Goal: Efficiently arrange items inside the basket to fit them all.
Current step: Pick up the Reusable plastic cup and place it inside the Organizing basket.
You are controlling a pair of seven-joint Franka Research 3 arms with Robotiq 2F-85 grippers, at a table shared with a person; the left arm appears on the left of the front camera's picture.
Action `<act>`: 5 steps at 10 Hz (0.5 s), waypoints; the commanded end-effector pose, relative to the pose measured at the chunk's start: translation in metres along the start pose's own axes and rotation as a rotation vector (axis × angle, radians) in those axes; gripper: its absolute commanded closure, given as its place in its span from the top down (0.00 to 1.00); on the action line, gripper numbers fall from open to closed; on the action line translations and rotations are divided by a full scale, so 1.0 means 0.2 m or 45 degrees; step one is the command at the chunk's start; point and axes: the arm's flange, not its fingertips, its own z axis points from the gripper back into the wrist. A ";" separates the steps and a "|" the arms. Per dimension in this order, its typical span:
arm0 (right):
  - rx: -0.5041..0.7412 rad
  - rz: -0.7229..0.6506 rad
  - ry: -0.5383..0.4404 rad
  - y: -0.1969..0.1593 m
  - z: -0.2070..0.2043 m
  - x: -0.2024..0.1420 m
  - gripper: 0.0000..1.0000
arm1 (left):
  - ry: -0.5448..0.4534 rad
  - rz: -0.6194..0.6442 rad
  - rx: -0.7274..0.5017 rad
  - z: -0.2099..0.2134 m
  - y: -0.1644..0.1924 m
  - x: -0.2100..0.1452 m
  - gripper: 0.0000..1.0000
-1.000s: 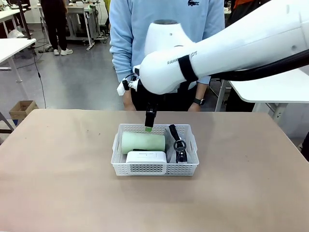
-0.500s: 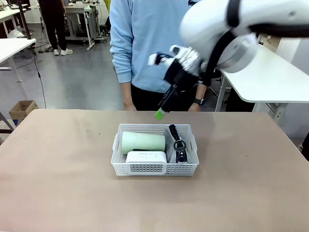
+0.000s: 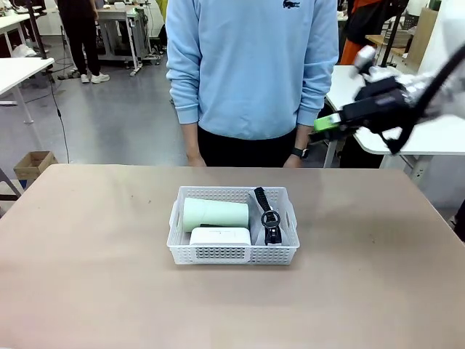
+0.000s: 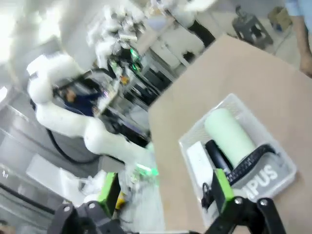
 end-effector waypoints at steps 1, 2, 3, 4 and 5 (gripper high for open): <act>0.177 -0.283 -0.388 -0.17 0.20 -0.23 1.00 | 0.012 0.003 0.007 0.00 -0.01 -0.01 1.00; 0.204 -0.360 -0.464 -0.25 0.31 -0.40 1.00 | 0.012 0.003 0.007 0.00 -0.01 -0.01 1.00; 0.242 -0.443 -0.536 -0.33 0.40 -0.58 1.00 | 0.012 0.003 0.007 0.00 -0.01 -0.01 1.00; 0.257 -0.508 -0.609 -0.40 0.46 -0.75 1.00 | 0.012 0.003 0.007 0.00 -0.01 -0.01 1.00; 0.112 -0.621 -0.662 -0.44 0.48 -0.88 1.00 | 0.012 0.003 0.007 0.00 -0.01 -0.01 1.00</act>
